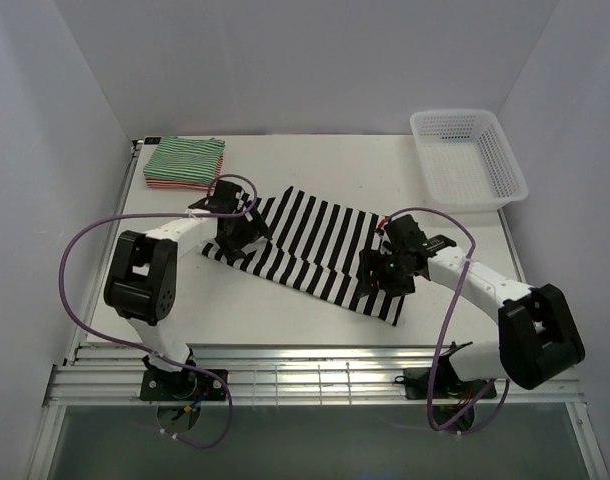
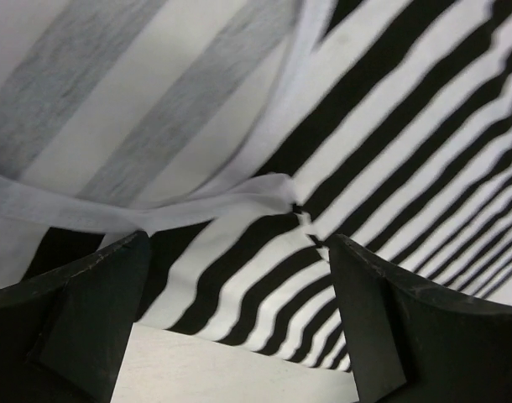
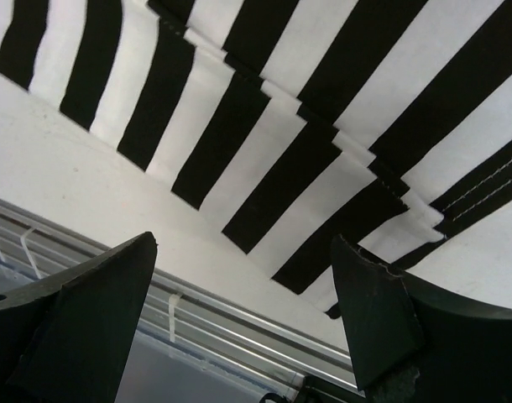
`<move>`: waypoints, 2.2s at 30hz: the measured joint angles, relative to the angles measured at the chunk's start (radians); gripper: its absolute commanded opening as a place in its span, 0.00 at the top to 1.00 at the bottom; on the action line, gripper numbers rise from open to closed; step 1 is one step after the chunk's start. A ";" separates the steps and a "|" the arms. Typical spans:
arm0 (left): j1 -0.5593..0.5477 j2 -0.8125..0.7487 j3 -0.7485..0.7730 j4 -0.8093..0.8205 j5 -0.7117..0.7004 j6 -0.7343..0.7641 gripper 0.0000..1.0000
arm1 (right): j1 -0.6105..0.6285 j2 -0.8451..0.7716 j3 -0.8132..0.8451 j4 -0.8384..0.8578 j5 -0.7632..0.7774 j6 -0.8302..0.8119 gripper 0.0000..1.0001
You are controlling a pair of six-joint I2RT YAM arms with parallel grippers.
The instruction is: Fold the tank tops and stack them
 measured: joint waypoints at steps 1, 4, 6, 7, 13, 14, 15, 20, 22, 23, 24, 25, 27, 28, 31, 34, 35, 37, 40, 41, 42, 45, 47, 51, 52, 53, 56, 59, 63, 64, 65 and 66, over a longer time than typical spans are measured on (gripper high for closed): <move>0.000 0.004 -0.021 0.013 -0.010 -0.003 0.02 | 0.000 0.025 0.000 0.011 0.006 0.011 0.10; 0.004 -0.005 -0.062 0.051 -0.021 -0.023 0.02 | -0.002 0.097 0.000 0.056 0.011 0.029 0.10; 0.004 -0.028 -0.094 0.080 -0.030 -0.042 0.02 | -0.002 0.141 -0.001 0.078 0.010 0.030 0.10; 0.004 -0.040 -0.112 0.093 -0.035 -0.051 0.02 | -0.002 0.154 0.000 0.082 0.010 0.029 0.10; 0.001 -0.212 -0.296 0.113 -0.109 -0.135 0.02 | -0.004 0.165 0.008 0.086 0.006 0.020 0.10; 0.000 -0.242 -0.323 0.101 -0.114 -0.147 0.02 | -0.004 0.168 0.012 0.086 0.003 0.015 0.10; 0.000 -0.268 -0.346 0.094 -0.117 -0.159 0.02 | -0.004 0.173 0.015 0.086 -0.002 0.008 0.10; -0.011 -0.337 -0.390 0.044 -0.130 -0.194 0.02 | -0.004 0.214 0.063 0.076 -0.014 -0.051 0.10; -0.017 -0.346 -0.377 -0.003 -0.146 -0.189 0.02 | -0.003 0.224 0.087 0.075 0.001 -0.074 0.10; -0.019 -0.348 -0.360 -0.031 -0.156 -0.182 0.02 | -0.004 0.224 0.108 0.064 0.016 -0.085 0.10; -0.020 -0.347 -0.333 -0.060 -0.170 -0.171 0.02 | -0.007 0.223 0.137 0.052 0.028 -0.093 0.10; -0.021 -0.342 -0.290 -0.090 -0.178 -0.153 0.02 | -0.011 0.220 0.167 0.050 0.039 -0.103 0.10; -0.022 -0.324 -0.179 -0.108 -0.198 -0.105 0.02 | -0.024 0.213 0.237 0.048 0.061 -0.116 0.10; -0.022 -0.308 -0.114 -0.105 -0.209 -0.076 0.02 | -0.032 0.209 0.264 0.050 0.068 -0.121 0.10; -0.022 -0.216 0.093 -0.086 -0.229 0.027 0.02 | -0.068 0.208 0.358 0.055 0.101 -0.136 0.10; -0.021 -0.074 0.266 -0.033 -0.233 0.137 0.02 | -0.103 0.235 0.444 0.053 0.129 -0.145 0.10; -0.022 -0.016 0.319 -0.016 -0.229 0.175 0.02 | -0.118 0.258 0.476 0.056 0.135 -0.151 0.10; -0.021 0.103 0.402 0.014 -0.214 0.246 0.02 | -0.143 0.315 0.537 0.057 0.142 -0.159 0.10; -0.014 0.277 0.520 0.013 -0.178 0.325 0.02 | -0.172 0.404 0.603 0.056 0.142 -0.166 0.10; -0.013 0.325 0.549 0.012 -0.170 0.346 0.02 | -0.179 0.426 0.616 0.057 0.141 -0.169 0.10; -0.011 0.368 0.575 0.006 -0.164 0.366 0.02 | -0.186 0.444 0.625 0.056 0.141 -0.172 0.10; -0.005 0.452 0.619 -0.010 -0.151 0.414 0.03 | -0.201 0.478 0.635 0.055 0.141 -0.184 0.10; -0.004 0.476 0.627 -0.018 -0.138 0.436 0.04 | -0.206 0.485 0.635 0.051 0.140 -0.187 0.10; -0.003 0.495 0.642 -0.016 -0.129 0.470 0.21 | -0.214 0.486 0.635 0.051 0.138 -0.190 0.10; -0.003 0.496 0.642 -0.015 -0.126 0.476 0.29 | -0.216 0.486 0.635 0.051 0.138 -0.191 0.10; -0.003 0.496 0.642 -0.016 -0.122 0.477 0.34 | -0.217 0.486 0.634 0.050 0.138 -0.193 0.10; -0.003 0.497 0.632 -0.010 -0.116 0.477 0.53 | -0.220 0.486 0.634 0.050 0.138 -0.194 0.10; 0.000 0.497 0.623 0.001 -0.118 0.478 0.64 | -0.225 0.488 0.634 0.050 0.138 -0.194 0.10; 0.006 0.493 0.606 0.016 -0.132 0.468 0.89 | -0.227 0.506 0.635 0.050 0.138 -0.193 0.10; 0.007 0.492 0.603 0.019 -0.139 0.468 0.94 | -0.227 0.515 0.636 0.050 0.139 -0.193 0.10; 0.008 0.492 0.602 0.021 -0.146 0.468 1.00 | -0.227 0.526 0.639 0.048 0.140 -0.193 0.10; 0.008 0.491 0.600 0.023 -0.150 0.465 1.00 | -0.227 0.539 0.643 0.048 0.143 -0.193 0.10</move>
